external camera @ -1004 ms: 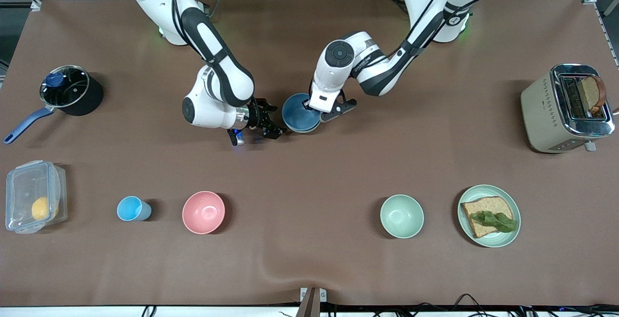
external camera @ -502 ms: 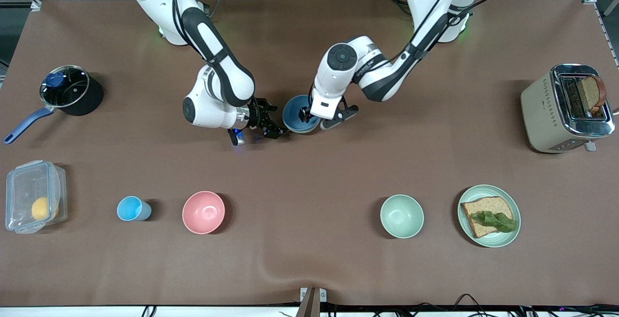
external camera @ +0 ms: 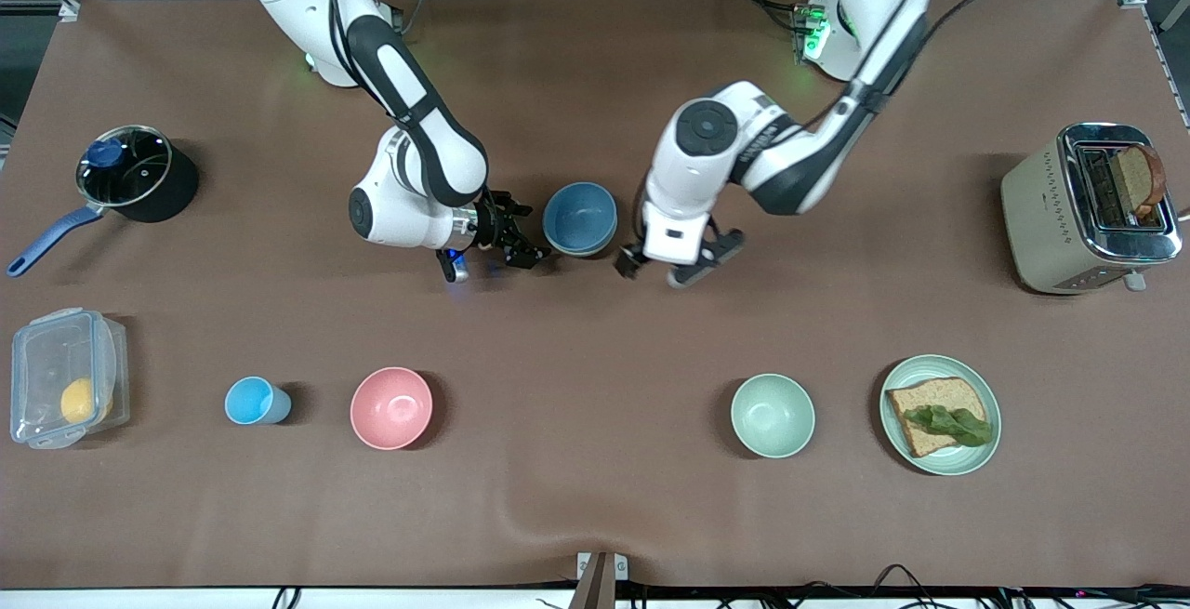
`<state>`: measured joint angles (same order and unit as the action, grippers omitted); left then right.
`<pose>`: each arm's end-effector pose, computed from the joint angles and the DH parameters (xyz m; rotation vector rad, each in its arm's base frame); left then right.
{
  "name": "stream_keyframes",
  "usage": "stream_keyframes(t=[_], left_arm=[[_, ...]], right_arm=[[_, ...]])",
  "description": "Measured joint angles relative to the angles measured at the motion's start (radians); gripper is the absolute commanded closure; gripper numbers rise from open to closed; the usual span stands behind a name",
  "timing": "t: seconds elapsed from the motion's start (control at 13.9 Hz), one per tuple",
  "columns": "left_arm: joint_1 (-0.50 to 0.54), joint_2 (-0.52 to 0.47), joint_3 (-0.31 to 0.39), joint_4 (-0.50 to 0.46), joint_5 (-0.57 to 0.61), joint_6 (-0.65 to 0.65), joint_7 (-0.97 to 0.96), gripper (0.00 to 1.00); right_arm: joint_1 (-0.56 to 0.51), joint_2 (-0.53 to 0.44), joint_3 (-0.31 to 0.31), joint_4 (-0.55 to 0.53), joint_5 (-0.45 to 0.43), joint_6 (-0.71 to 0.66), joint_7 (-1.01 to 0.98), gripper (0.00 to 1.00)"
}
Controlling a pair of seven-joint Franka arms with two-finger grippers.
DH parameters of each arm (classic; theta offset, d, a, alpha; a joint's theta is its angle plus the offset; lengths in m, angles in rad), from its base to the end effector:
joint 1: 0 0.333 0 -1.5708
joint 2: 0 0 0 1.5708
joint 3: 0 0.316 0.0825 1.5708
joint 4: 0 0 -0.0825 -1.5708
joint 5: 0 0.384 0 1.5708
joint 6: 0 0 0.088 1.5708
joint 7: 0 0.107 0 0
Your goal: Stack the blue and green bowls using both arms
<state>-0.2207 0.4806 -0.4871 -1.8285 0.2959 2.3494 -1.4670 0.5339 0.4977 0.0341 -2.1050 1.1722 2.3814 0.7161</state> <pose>0.5154 -0.4018 0.3063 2.9011 0.9292 0.0842 0.4660 0.3088 0.1638 -2.1871 1.3885 0.7769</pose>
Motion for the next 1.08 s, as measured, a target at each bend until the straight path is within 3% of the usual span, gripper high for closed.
stream_keyframes(t=[0.65, 0.93, 1.08], left_arm=[[0.281, -0.042, 0.006, 0.026, 0.015, -0.208, 0.53, 0.0], [0.398, -0.023, 0.008, 0.105, 0.015, -0.371, 0.849, 0.0], [0.417, 0.02, 0.007, 0.19, 0.015, -0.483, 0.947, 0.0]], right_arm=[[-0.289, -0.044, -0.009, 0.075, -0.304, -0.401, -0.02, 0.0], [-0.387, -0.05, -0.009, 0.163, -0.444, -0.584, -0.02, 0.0], [-0.446, -0.051, -0.01, 0.213, -0.527, -0.667, -0.031, 0.0]])
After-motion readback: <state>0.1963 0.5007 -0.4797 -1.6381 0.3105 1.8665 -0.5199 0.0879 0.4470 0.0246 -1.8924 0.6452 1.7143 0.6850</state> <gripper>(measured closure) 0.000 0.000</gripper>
